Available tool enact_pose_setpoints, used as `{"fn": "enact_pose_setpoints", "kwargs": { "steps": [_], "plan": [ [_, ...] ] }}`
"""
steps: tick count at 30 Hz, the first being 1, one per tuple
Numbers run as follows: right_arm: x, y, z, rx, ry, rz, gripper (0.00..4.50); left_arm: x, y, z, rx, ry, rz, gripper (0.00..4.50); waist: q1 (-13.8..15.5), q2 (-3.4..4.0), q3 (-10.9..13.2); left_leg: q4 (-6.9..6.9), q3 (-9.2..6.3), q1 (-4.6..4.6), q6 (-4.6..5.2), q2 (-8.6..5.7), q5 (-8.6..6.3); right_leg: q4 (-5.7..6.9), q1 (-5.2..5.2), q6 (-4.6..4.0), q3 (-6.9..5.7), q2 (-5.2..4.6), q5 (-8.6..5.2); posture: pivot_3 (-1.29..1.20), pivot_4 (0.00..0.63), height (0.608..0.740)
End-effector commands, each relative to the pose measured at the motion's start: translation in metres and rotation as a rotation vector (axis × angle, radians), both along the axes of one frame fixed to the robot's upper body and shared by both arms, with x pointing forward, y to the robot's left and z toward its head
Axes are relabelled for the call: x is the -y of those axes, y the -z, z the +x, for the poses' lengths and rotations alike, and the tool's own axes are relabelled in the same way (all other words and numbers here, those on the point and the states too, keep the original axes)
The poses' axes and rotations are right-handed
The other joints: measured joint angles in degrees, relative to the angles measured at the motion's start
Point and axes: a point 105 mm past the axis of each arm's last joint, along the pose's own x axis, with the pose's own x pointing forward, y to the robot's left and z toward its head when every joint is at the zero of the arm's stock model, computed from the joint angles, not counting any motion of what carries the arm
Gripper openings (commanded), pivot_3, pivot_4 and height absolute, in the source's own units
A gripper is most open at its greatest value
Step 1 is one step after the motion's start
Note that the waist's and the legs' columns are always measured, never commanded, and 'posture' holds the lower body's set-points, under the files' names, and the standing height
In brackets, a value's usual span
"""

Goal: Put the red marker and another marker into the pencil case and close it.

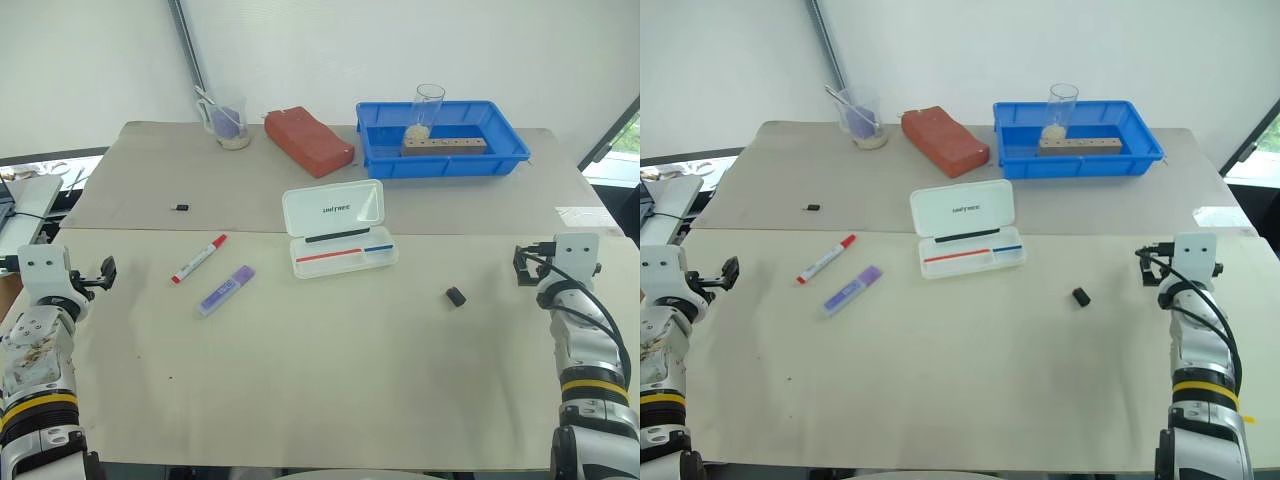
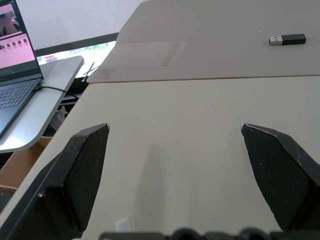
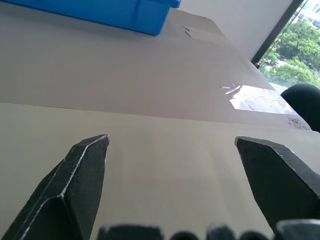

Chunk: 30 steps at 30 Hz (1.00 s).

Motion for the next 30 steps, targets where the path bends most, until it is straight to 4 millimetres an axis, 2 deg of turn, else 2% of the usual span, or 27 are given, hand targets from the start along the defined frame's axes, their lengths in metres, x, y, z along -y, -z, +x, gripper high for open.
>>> {"fn": "enact_pose_setpoints", "kwargs": {
  "steps": [1, 4, 9, 11, 14, 17, 20, 23, 26, 30],
  "plan": [
    [0.008, -0.028, 0.001, 0.089, 0.014, -0.038, 4.46, -0.004, -0.018, 0.0, 0.05, -0.001, 0.038, 4.5, 0.0, 0.0, 0.0, 0.0, 0.0, 0.0, 0.0, 0.0, 0.0, 0.0, 0.0, 0.0, 0.0, 0.0, 0.0, 0.0, 0.15, 0.74],
    [0.005, -0.04, 0.006, 0.108, -0.021, -0.056, 4.46, -0.001, -0.028, 0.0, 0.07, 0.043, 0.048, 4.5, -0.02, 0.0, 0.0, 0.0, 0.0, 0.0, 0.0, 0.0, 0.0, 0.0, 0.0, 0.0, 0.0, 0.0, 0.0, 0.0, 0.15, 0.74],
    [-0.015, -0.066, 0.017, 0.134, -0.171, -0.067, 4.46, 0.023, -0.056, -0.001, 0.11, 0.207, 0.081, 4.5, -0.07, 0.0, 0.0, -0.01, 0.01, 0.0, 0.0, 0.01, 0.0, 0.0, 0.0, 0.0, -0.02, 0.01, 0.0, 0.0, 0.15, 0.74],
    [-0.024, -0.076, 0.02, 0.141, -0.239, -0.068, 4.46, 0.038, -0.068, 0.001, 0.109, 0.297, 0.099, 4.5, -0.08, 0.01, 0.0, -0.01, 0.0, -0.01, -0.01, 0.03, 0.0, 0.0, 0.0, -0.01, -0.04, 0.02, 0.0, 0.0, 0.15, 0.74],
    [-0.064, -0.09, 0.018, 0.12, -0.506, -0.032, 4.46, 0.101, -0.098, 0.01, 0.098, 0.608, 0.168, 4.5, 0.21, 0.01, 0.04, 0.0, 0.0, -0.05, -0.01, 0.04, 0.0, 0.0, 0.02, 0.0, -0.11, 0.02, 0.0, 0.0, 0.15, 0.74],
    [-0.09, -0.096, 0.009, 0.083, -0.668, -0.022, 4.46, 0.138, -0.108, 0.016, 0.056, 0.781, 0.187, 4.5, 0.69, 0.05, 0.05, 0.03, 0.01, -0.13, -0.03, 0.04, 0.01, -0.01, 0.05, 0.01, -0.22, -0.02, 0.0, 0.0, 0.15, 0.74],
    [-0.129, -0.102, -0.015, 0.005, -0.889, -0.021, 4.46, 0.204, -0.11, 0.021, -0.008, 1.073, 0.254, 4.5, 1.54, 0.13, 0.04, 0.06, 0.0, -0.16, -0.02, 0.03, 0.01, -0.02, 0.05, 0.01, -0.24, -0.01, -0.01, 0.0, 0.15, 0.74],
    [-0.163, -0.094, -0.045, -0.115, -1.064, -0.026, 4.46, 0.251, -0.105, 0.027, -0.045, 1.261, 0.284, 4.5, 1.87, 0.17, 0.03, 0.14, -0.07, -0.32, -0.01, 0.05, 0.02, -0.04, -0.04, 0.01, -0.26, 0.04, -0.01, 0.0, 0.15, 0.74],
    [-0.186, -0.084, -0.071, -0.21, -1.158, -0.035, 4.46, 0.291, -0.088, 0.029, -0.091, 1.408, 0.296, 4.5, 1.87, 0.19, 0.01, 0.24, -0.17, -0.44, 0.16, 0.04, 0.07, -0.08, -0.04, 0.01, -0.26, 0.07, -0.01, 0.0, 0.15, 0.74],
    [-0.196, -0.084, -0.081, -0.207, -1.13, -0.02, 4.46, 0.321, -0.058, 0.038, -0.156, 1.486, 0.339, 4.5, 1.37, 0.25, -0.01, 0.46, -0.61, -0.62, 0.64, -0.05, 0.17, -0.1, -0.11, 0.0, -0.25, 0.17, -0.01, 0.0, 0.15, 0.74]
  ]
}}
